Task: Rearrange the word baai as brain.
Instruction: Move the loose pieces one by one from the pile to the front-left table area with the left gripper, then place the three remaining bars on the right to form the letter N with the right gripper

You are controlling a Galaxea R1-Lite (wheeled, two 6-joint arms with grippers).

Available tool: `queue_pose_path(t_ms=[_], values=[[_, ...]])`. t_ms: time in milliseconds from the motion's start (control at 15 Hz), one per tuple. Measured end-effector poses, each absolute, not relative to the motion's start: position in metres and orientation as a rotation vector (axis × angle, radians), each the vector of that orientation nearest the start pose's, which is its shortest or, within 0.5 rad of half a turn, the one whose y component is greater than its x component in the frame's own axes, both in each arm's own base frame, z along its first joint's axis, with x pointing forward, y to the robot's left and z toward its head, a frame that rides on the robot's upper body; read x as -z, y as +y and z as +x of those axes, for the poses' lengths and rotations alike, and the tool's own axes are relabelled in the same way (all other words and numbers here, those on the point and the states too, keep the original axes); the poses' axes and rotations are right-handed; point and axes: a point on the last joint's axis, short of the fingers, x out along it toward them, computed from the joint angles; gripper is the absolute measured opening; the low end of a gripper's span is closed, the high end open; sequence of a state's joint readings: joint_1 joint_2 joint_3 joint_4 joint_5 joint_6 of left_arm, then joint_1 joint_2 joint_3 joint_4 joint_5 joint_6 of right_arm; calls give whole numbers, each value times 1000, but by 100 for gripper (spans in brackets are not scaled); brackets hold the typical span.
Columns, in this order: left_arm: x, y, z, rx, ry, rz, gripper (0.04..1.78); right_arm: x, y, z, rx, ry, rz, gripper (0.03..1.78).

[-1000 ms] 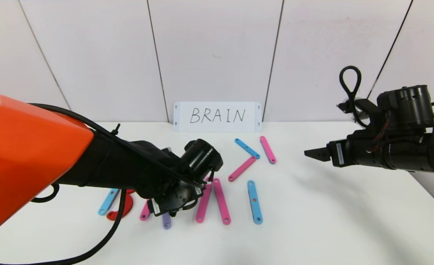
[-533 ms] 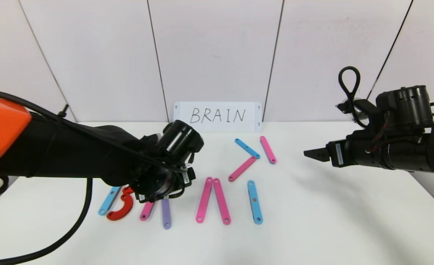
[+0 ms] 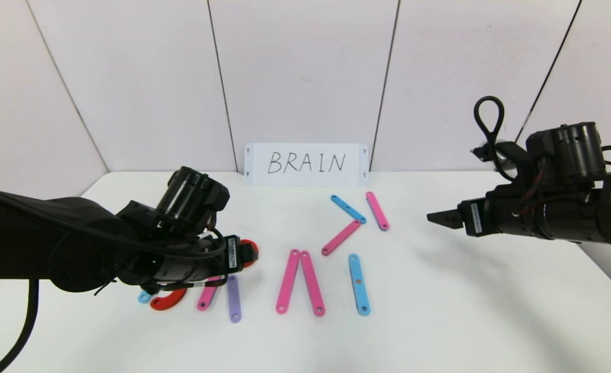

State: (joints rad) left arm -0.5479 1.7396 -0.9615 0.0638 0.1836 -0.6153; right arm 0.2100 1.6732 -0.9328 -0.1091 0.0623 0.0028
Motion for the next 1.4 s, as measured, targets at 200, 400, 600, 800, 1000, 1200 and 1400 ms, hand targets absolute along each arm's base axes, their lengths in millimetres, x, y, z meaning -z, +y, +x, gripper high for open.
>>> queue_pose_path(t_ms=[200,400,600,800,1000,1200,1400], values=[[-146,-142,253,104,898,-296,174,-174,63,288,-261,638,-44,174],[-138,-139,254,98,927,-296,174,-173,63,288,-260,641,-45,174],[-130,-141,257,92,953,-288,174,-173,63,289,-260,642,-45,174],[-126,-142,259,108,979,-292,174,-172,63,289,-260,644,-46,174],[-123,-143,259,112,990,-294,174,-172,63,289,-260,645,-45,174],[-123,-143,260,131,1002,-303,174,-171,63,289,-260,646,-46,174],[-123,-144,260,136,1005,-307,174,-170,64,290,-262,650,-46,174]])
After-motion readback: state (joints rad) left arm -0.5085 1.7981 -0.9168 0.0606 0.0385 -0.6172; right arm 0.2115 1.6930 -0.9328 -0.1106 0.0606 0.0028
